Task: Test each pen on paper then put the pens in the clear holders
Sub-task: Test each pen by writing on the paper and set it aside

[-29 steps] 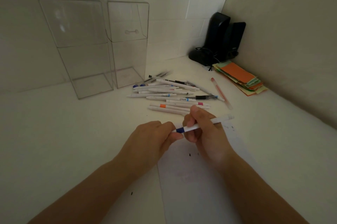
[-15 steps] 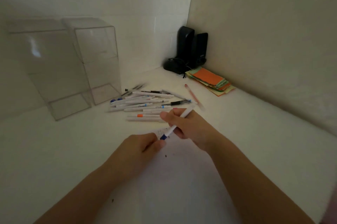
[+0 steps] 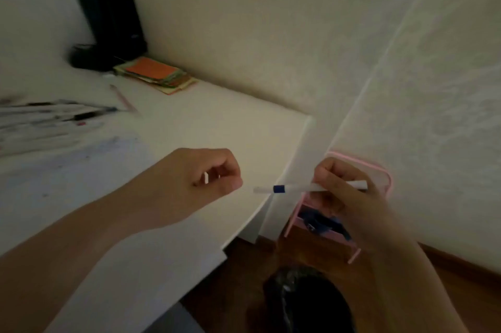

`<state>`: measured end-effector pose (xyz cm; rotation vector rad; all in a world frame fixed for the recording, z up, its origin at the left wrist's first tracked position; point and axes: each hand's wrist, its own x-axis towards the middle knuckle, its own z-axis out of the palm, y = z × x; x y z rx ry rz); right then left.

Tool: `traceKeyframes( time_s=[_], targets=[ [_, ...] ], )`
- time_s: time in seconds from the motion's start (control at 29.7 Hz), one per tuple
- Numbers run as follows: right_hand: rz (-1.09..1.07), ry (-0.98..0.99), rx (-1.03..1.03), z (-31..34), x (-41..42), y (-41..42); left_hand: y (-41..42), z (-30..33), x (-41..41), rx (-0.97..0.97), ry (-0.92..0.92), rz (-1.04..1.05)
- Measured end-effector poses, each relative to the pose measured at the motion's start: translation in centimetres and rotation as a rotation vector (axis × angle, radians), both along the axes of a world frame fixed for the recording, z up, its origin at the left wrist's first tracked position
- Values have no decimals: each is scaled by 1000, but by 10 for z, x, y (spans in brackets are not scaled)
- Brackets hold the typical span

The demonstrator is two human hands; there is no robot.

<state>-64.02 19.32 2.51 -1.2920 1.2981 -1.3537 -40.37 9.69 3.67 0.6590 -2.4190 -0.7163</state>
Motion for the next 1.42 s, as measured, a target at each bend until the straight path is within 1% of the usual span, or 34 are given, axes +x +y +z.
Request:
traceKeyframes(
  time_s=[0.07,0.13,0.2,0.27,0.3,0.4,0.47,0.54,0.61,0.67,0.74,0.81,0.91,1.01,1.08,1.25,1.32,1.42],
  targets=[
    [-140,11,70,-20,-33,40,10,-8,-37,-4,-49,-147],
    [-247,61,180,-47,-63,76,20,-23,-67,-49,-113,-243],
    [-284,193,324,-81,-85,102,26,-39,-89,-185,-200,-303],
    [-294,275,488,-115,-105,121,30,-54,-109,-287,-277,-365],
    [-298,298,563,-129,-115,127,32,-60,-118,-293,-310,-388],
    [-309,374,692,-159,-141,137,38,-73,-139,-187,-366,-432],
    [-326,464,714,-169,-152,139,40,-77,-146,-132,-367,-455],
    [-366,540,678,-168,-158,133,39,-77,-150,-92,-367,-473],
    [-363,583,592,-153,-155,120,35,-69,-150,-83,-366,-473],
    [-321,594,477,-128,-143,100,27,-53,-145,-82,-300,-444],
    [-282,596,341,-99,-126,75,16,-33,-128,-101,-201,-387],
    [-208,582,212,-71,-103,47,2,-14,-97,-147,-159,-268],
    [1,559,72,-36,-56,2,-15,3,-28,-157,-171,-29],
    [232,568,-52,-5,5,-43,-24,7,54,-143,-171,230],
    [357,590,-120,8,44,-69,-22,5,98,-90,-179,377],
    [623,754,-153,10,150,-140,-14,-15,190,42,-140,640],
    [664,808,-155,3,186,-165,-17,-28,214,80,-131,698],
    [668,927,-178,-7,236,-198,-30,-41,239,109,-92,763]
  ],
)
